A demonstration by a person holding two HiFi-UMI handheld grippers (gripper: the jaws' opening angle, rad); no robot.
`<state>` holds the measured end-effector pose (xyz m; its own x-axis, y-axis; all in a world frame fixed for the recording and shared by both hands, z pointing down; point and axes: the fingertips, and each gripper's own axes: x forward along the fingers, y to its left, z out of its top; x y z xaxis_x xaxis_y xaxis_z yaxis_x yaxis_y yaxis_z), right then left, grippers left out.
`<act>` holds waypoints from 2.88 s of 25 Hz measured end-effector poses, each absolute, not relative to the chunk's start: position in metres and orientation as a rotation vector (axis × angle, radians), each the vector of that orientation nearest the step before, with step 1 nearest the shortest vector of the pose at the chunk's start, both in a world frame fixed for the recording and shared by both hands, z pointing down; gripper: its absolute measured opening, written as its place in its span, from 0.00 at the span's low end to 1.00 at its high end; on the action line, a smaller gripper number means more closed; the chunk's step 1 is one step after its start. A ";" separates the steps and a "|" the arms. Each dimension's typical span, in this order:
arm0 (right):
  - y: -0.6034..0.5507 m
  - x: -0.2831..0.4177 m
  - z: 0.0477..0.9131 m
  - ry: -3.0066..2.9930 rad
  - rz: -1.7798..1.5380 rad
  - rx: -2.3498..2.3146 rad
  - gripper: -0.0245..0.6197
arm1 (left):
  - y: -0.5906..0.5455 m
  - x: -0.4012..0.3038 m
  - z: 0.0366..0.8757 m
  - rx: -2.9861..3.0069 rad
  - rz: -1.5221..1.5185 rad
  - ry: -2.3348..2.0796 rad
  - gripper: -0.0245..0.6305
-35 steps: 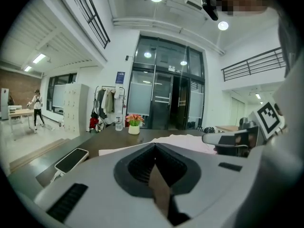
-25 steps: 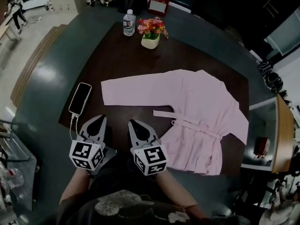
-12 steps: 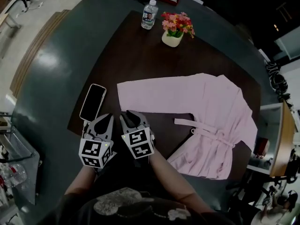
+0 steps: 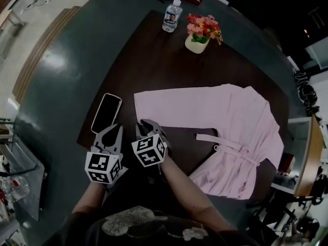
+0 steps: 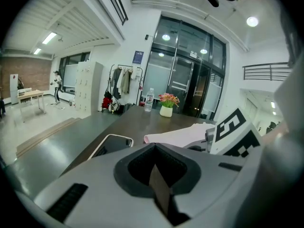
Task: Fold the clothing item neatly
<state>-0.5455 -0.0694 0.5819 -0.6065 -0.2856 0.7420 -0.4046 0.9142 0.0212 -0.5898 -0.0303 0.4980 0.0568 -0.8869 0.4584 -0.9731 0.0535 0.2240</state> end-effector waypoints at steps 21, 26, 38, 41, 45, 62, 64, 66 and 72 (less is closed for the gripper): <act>-0.138 -0.388 0.434 -2.560 0.412 0.954 0.06 | -0.075 -0.473 0.483 2.074 0.280 -1.717 0.05; -0.169 -0.265 0.411 -2.529 0.465 1.187 0.06 | -0.091 -0.389 0.462 2.153 0.286 -1.668 0.05; -0.190 -0.047 0.458 -2.440 0.823 1.347 0.06 | -0.116 -0.235 0.434 2.318 0.486 -1.685 0.05; -0.194 -0.042 0.461 -2.492 0.837 1.269 0.06 | -0.117 -0.218 0.436 2.296 0.489 -1.695 0.05; -0.208 -0.042 0.435 -2.586 0.739 1.213 0.06 | -0.124 -0.207 0.431 2.310 0.543 -1.733 0.05; -0.250 0.184 0.463 -2.278 0.765 1.779 0.06 | -0.177 -0.138 0.462 2.438 0.574 -1.472 0.05; -0.244 0.195 0.496 -2.214 0.819 1.734 0.06 | -0.175 -0.128 0.464 2.412 0.589 -1.497 0.05; -0.237 0.204 0.512 -2.176 0.777 1.690 0.06 | -0.173 -0.117 0.464 2.377 0.591 -1.531 0.05; -0.227 0.170 0.510 -2.262 0.432 1.326 0.09 | -0.170 -0.078 0.458 2.334 0.587 -1.602 0.05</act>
